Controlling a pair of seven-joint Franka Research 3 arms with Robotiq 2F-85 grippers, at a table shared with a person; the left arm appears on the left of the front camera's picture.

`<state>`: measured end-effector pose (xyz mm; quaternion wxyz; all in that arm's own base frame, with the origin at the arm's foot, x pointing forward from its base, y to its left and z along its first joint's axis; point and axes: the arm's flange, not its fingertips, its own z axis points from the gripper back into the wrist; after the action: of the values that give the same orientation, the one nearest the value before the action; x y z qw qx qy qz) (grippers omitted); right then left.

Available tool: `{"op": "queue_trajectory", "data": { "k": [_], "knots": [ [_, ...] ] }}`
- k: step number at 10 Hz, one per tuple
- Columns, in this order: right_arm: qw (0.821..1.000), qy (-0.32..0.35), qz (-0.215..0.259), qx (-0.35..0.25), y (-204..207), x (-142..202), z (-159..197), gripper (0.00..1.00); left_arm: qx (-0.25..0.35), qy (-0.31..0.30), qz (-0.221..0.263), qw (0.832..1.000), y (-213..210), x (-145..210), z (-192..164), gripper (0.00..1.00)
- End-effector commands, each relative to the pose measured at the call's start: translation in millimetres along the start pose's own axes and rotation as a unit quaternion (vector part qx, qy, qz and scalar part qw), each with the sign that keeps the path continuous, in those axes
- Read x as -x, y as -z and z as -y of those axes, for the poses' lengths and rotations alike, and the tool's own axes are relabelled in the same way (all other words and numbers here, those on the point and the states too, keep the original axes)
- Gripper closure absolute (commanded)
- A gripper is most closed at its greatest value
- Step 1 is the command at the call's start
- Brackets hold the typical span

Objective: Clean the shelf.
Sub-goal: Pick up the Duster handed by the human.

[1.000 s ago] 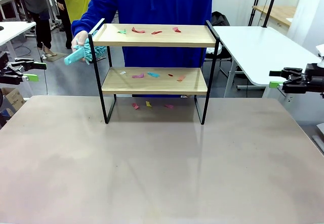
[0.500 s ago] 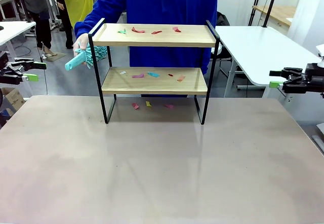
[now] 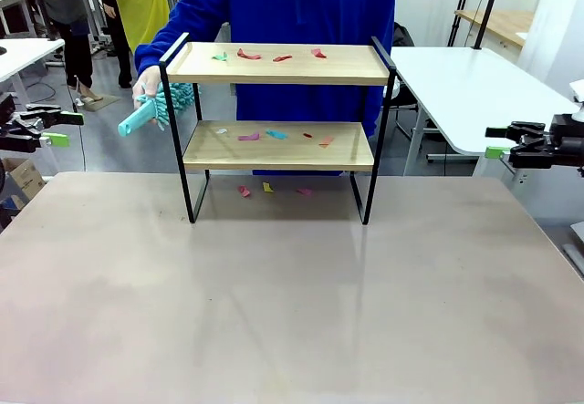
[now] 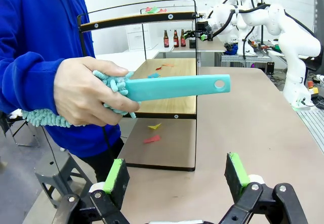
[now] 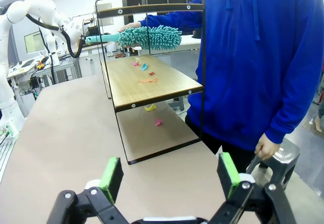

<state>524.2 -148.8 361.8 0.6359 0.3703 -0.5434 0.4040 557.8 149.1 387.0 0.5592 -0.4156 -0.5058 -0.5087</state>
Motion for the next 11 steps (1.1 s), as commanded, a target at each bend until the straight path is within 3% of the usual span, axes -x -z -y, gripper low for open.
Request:
{"op": "queue_trajectory", "data": {
  "k": [1, 3, 5, 7, 8, 10, 11],
  "knots": [
    [1.0, 0.006, -0.009, 0.002, 1.3, -2.6, -0.5, 0.0, 0.0, 0.0, 0.0, 1.0, 0.0, 0.0, 0.0, 0.0],
    [1.0, 0.006, -0.009, 0.002, 1.3, -2.6, -0.5, 0.0, -0.025, -0.049, -0.009, 0.998, -11.5, -35.6, 4.3, 0.0],
    [1.0, 0.006, -0.009, 0.002, 1.3, -2.6, -0.5, 0.0, -0.095, -0.094, -0.08, 0.988, -21.8, -95.0, 18.8, 0.0],
    [1.0, 0.006, -0.009, 0.002, 1.3, -2.6, -0.5, 0.0, -0.121, -0.104, -0.132, 0.978, -19.9, -155.4, 44.6, 0.0],
    [1.0, 0.006, -0.009, 0.002, 1.3, -2.6, -0.5, 0.0, -0.192, -0.176, -0.214, 0.942, -8.6, -185.0, 59.2, 0.0],
    [1.0, 0.006, -0.009, 0.002, 1.3, -2.6, -0.5, 0.0, -0.215, -0.199, -0.251, 0.923, 14.6, -223.6, 84.4, 0.0],
    [1.0, 0.006, -0.009, 0.002, 1.3, -2.6, -0.5, 0.0, -0.235, -0.229, -0.282, 0.901, 32.0, -229.2, 83.0, 0.0]
  ]
}}
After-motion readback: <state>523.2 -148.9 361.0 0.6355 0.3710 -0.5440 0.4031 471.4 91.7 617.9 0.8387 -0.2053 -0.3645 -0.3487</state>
